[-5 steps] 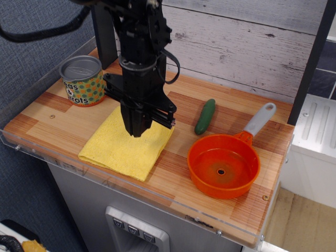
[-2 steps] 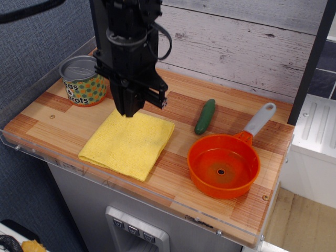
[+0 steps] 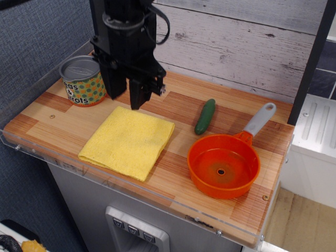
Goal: Move the yellow cloth on the far edge of the table.
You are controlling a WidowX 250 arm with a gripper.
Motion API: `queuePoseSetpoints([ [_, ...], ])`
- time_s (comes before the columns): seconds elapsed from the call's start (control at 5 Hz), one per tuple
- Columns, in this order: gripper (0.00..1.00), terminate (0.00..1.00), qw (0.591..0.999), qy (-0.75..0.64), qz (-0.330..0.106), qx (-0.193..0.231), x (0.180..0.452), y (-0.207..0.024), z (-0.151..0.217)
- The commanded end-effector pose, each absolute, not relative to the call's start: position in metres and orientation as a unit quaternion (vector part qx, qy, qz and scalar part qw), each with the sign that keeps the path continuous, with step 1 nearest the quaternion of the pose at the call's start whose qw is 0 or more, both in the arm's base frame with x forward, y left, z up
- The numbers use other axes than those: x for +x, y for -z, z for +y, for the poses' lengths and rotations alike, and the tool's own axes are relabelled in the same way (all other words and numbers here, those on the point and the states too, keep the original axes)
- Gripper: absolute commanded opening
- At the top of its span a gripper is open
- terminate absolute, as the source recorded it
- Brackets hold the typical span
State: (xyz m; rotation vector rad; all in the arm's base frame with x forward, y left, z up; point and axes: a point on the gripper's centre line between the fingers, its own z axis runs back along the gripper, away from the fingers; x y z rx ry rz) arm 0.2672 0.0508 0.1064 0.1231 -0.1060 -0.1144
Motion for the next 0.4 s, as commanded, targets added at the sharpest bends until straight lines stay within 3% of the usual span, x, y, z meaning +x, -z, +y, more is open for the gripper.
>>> queuePoseSetpoints([
  [0.0,1.0,0.0,0.992,0.072,-0.089,0.048,0.2867,-0.1344,0.0413],
  [0.2,1.0,0.0,0.993,0.06,-0.091,0.056,0.2913,-0.1432,0.0463],
])
